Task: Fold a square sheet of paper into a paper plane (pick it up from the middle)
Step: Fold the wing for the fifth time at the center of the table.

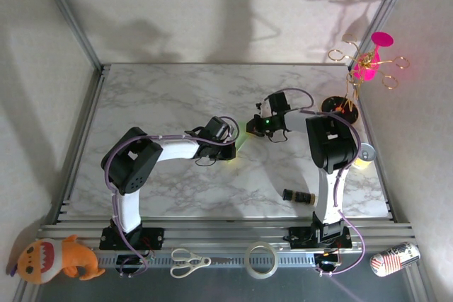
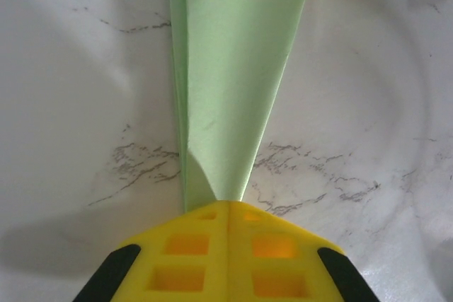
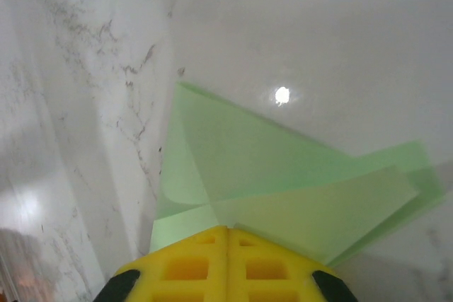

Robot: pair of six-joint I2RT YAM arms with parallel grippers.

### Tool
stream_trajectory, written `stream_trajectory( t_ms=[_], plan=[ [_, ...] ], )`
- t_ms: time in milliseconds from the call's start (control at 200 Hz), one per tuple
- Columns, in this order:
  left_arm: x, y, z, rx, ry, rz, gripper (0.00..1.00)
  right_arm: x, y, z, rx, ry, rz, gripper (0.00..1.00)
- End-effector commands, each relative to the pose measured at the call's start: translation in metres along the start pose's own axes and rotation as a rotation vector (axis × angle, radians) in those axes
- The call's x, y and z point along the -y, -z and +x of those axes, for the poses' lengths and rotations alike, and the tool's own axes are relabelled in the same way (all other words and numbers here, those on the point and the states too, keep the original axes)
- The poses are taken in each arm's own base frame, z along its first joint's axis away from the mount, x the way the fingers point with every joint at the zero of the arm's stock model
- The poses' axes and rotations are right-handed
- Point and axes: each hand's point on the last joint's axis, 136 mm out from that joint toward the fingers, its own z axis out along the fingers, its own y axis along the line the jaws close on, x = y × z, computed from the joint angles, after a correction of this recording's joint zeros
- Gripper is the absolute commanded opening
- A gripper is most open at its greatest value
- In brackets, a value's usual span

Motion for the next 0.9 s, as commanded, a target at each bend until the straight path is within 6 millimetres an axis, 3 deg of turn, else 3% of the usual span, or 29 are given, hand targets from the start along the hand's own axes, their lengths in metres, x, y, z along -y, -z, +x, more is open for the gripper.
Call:
stream_trajectory(
  t_ms=[0,180,386,481,651,756,891],
  plan=[
    [-0.059,-0.01,0.065,-0.197,0.037,-0.196,0.0,0.053,0.008,-0.031,0.091,-0.027,0.146,0.04],
    [-0.059,-0.01,0.066,-0.198,0.036,-0.198,0.0,0.052,0.016,-0.058,0.143,-0.028,0.121,0.05],
    [-0.055,-0.01,0.059,-0.183,0.034,-0.187,0.0,0.057,0.024,-0.071,0.18,-0.027,0.185,0.05],
    [-0.048,-0.01,0.054,-0.175,0.033,-0.166,0.0,0.04,0.034,-0.075,0.203,-0.015,0.141,0.06],
    [-0.012,-0.003,0.015,-0.088,0.016,-0.087,0.0,0.004,0.067,-0.077,0.299,0.019,0.136,0.07],
    [0.021,0.017,-0.018,0.007,0.001,-0.004,0.09,-0.009,0.089,-0.072,0.357,0.013,0.184,0.11],
    [0.046,0.056,-0.054,0.146,0.029,0.072,0.31,-0.017,0.102,-0.052,0.395,0.018,0.283,0.42]
  ],
)
